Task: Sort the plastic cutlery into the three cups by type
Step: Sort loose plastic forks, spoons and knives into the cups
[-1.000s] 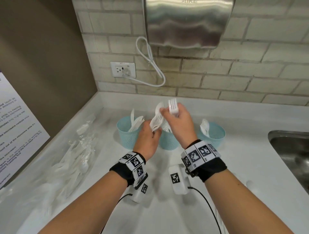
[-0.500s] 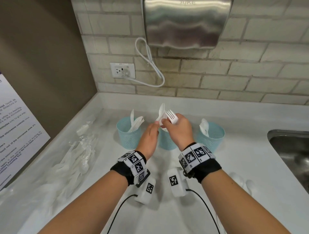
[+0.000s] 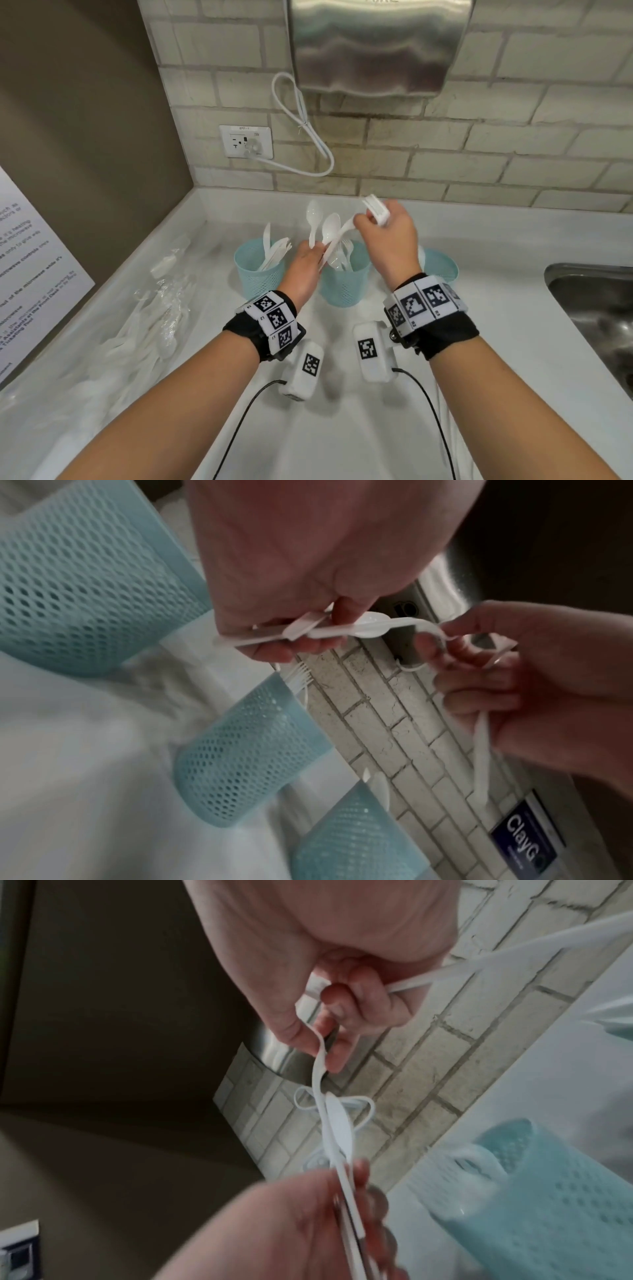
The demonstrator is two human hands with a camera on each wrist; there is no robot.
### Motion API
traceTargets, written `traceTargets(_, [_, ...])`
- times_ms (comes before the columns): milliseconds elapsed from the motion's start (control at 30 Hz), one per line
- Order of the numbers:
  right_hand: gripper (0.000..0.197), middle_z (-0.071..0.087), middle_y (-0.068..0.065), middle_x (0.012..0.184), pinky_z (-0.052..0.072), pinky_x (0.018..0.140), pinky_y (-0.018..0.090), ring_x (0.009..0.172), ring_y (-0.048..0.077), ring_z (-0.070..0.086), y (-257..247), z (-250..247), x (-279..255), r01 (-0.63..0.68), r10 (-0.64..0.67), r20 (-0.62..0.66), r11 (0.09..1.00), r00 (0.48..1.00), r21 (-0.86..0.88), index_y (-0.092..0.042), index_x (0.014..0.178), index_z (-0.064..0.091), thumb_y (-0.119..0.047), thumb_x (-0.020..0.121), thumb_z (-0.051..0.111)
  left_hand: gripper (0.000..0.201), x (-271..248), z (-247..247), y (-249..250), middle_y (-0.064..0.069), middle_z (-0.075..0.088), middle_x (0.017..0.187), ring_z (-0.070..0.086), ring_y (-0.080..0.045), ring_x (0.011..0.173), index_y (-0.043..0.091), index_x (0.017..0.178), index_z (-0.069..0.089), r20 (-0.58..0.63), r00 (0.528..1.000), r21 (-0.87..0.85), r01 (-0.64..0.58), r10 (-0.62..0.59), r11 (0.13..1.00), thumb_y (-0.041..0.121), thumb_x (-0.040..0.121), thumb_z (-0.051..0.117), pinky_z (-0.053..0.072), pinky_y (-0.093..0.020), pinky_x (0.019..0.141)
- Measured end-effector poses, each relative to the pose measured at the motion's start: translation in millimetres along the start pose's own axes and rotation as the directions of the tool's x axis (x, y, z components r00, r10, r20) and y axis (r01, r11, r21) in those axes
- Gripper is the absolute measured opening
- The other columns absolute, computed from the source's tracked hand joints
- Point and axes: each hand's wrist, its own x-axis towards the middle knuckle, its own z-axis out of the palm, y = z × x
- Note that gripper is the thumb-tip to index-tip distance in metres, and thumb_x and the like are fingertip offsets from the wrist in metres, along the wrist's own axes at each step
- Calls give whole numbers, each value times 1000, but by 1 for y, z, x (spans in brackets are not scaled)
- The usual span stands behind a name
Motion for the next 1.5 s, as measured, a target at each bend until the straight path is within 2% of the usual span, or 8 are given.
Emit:
traceTargets(367, [41,55,3,107,46,77,30,87,21,55,45,10,17,-91,113,105,976,988,-200,-18,113,53,-31,79,70,18,-6,-7,-21,4,40,69,37,-9,57,30,85,38,-1,982,150,-185,187,971,28,102,32,31,-23,52])
traceTargets(533, [34,43,4,111,32,106,38,107,24,44,32,11,19,-101,98,34,991,995,90,-23,99,63,-36,101,31,24,-6,-8,-28,4,40,71,35,-10,61,8,104,48,23,976,160,-219,218,962,23,103,29,31,-25,59])
traceTargets(633, [34,39,2,108,19,102,26,111,21,34,26,8,20,-41,41,-2,997,999,60,-29,105,63,-36,101,29,29,-6,-8,-28,7,42,75,37,-6,64,13,119,53,42,980,136,-197,193,971,18,103,30,34,-19,64])
traceTargets(833, [30,47,7,119,40,104,43,109,25,52,49,11,18,-29,21,136,997,991,64,-31,118,58,-37,100,35,33,-12,0,-21,8,47,86,42,-4,74,20,120,51,80,974,111,-218,210,970,5,101,30,38,-7,68])
traceTargets(967, [55,40,6,140,20,115,37,135,21,30,59,1,5,-153,169,229,985,959,-86,-28,140,41,-56,94,34,28,-14,8,-20,5,47,86,44,-5,73,15,115,49,125,958,111,-272,258,956,2,101,29,41,-7,71])
traceTargets(1133, [38,51,4,113,38,82,21,98,17,48,48,-3,-17,-82,73,290,996,954,18,-19,103,62,-48,80,66,26,-15,22,-24,-4,57,84,59,-8,71,25,112,47,240,945,218,-275,221,937,15,101,26,52,-29,82])
traceTargets(1333, [27,56,17,84,47,70,41,71,24,52,46,-23,-9,-54,53,200,999,978,3,-6,94,50,-32,90,57,15,-27,41,-15,4,65,92,63,-13,85,25,95,53,319,931,429,-310,179,848,23,99,39,50,-34,85])
traceTargets(1500, [26,53,12,94,37,74,28,84,21,50,40,-71,14,120,-134,-159,988,978,-94,1,101,50,-23,93,54,29,-35,49,-19,11,60,101,57,-8,89,21,122,56,248,961,492,-230,118,840,30,95,51,45,-24,87])
